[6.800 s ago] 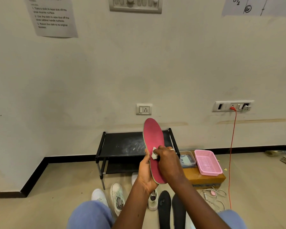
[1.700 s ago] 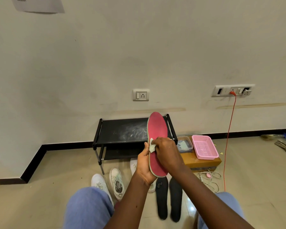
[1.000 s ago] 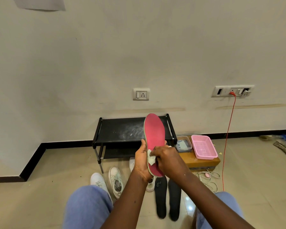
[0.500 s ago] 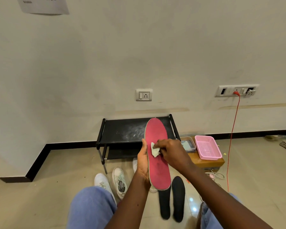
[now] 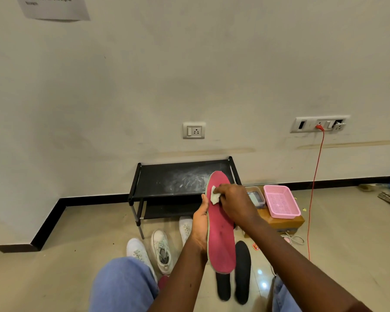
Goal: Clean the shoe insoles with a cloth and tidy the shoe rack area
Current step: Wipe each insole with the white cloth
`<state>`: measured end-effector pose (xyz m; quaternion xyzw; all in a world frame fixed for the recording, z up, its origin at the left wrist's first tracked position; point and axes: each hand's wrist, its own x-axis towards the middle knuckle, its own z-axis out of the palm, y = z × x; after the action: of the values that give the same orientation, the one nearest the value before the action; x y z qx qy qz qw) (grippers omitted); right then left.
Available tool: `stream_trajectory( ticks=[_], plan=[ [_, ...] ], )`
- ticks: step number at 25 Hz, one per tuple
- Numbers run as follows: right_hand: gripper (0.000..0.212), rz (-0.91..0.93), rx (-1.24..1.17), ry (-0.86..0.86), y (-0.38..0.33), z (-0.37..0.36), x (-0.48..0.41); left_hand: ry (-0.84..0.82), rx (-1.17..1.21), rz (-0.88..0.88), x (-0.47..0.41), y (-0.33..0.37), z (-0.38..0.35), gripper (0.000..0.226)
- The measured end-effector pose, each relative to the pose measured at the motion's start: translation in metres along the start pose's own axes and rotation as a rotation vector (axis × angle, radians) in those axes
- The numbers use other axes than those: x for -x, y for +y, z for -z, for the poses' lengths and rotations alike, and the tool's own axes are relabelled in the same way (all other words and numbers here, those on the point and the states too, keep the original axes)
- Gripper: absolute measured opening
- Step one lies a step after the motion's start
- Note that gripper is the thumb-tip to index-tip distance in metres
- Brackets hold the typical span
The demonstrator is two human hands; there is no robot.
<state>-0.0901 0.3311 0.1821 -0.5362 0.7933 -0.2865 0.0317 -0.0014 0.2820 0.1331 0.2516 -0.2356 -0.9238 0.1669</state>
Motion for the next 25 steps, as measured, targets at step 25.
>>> stream_trajectory(
  ticks=[25],
  plan=[
    [0.028,0.063,0.165,0.055,0.010,-0.005,-0.012,0.046,0.042,0.044,-0.017,-0.007,0.014,0.048]
  ],
)
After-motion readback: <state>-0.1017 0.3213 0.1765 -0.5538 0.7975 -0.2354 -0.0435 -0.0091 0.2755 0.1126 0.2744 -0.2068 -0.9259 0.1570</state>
